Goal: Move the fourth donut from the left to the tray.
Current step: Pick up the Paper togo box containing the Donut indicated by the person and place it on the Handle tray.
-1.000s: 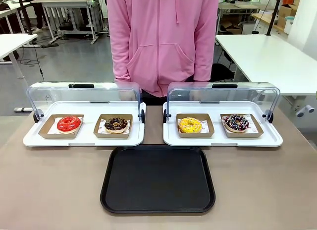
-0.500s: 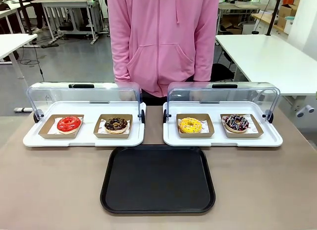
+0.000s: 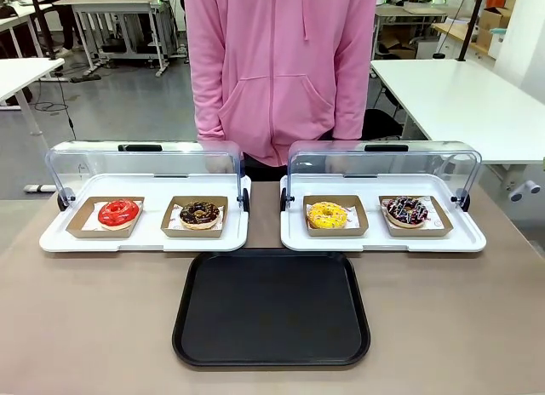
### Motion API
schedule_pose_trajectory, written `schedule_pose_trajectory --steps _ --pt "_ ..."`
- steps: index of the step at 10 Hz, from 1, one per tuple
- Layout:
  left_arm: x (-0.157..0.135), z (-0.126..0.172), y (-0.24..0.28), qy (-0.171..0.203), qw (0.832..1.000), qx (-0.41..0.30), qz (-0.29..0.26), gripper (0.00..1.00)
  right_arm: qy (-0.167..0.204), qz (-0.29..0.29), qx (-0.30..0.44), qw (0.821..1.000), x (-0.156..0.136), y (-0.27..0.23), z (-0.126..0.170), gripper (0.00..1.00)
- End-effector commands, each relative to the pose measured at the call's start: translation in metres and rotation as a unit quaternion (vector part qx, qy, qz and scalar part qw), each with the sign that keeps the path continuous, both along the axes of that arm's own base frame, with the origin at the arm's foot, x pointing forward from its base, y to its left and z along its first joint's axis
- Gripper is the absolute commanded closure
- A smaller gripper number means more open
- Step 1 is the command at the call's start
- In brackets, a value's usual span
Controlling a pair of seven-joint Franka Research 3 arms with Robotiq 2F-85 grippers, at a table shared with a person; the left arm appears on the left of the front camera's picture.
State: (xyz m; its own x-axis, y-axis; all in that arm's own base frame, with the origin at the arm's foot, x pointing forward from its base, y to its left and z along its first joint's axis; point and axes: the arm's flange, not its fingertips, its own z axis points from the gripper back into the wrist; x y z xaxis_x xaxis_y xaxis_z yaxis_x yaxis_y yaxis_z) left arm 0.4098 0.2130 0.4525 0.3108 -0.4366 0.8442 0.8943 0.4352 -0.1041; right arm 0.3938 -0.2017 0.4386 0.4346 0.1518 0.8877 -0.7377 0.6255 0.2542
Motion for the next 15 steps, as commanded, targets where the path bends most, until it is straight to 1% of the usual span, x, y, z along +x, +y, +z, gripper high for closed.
schedule_pose_trajectory --steps 1,15 --pt "-0.0004 0.0007 0.0002 0.001 1.0 -0.002 0.0 0.0 -0.014 0.001 0.005 1.0 0.0022 0.0002 0.0001 0.0" --pt "-0.0004 0.0007 0.0002 0.001 1.0 -0.002 0.0 0.0 -0.014 0.001 0.005 1.0 0.0022 0.0002 0.0001 0.0"
